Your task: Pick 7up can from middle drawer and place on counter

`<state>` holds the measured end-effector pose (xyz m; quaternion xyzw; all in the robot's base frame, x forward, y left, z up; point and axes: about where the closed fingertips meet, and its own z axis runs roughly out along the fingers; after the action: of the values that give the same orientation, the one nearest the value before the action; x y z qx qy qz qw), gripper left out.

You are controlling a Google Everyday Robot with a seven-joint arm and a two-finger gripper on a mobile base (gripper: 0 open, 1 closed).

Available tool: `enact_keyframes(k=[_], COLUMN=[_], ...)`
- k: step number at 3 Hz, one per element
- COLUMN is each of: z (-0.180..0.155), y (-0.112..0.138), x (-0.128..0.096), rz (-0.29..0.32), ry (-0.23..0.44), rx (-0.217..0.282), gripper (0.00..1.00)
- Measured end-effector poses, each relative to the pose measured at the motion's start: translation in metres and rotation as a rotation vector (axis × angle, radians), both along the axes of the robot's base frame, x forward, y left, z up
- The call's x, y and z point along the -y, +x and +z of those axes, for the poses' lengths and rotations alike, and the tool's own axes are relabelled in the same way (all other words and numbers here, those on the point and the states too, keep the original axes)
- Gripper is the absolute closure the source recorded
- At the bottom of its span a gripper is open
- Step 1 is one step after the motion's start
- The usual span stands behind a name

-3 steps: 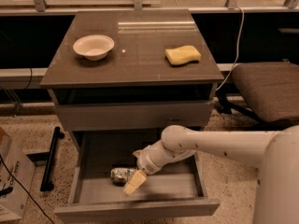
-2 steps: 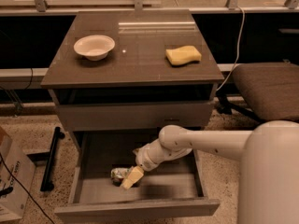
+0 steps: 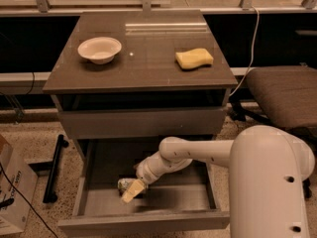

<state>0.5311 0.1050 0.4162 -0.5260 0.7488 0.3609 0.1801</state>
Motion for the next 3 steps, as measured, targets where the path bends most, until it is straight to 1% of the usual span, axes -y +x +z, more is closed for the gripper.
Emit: enact_keyframes(k=[1,2,3], z=[-0.019,-0.019,-0.002], y=[-0.007,-0.011,-0.010], x=[-0.009,-0.009,-0.004], rz=[0.002,0.007,0.017], ry=[0.009,0.001,-0.013], rx=[-0.055,-0.062,-0.014], gripper=[0.00,0.15,0.38])
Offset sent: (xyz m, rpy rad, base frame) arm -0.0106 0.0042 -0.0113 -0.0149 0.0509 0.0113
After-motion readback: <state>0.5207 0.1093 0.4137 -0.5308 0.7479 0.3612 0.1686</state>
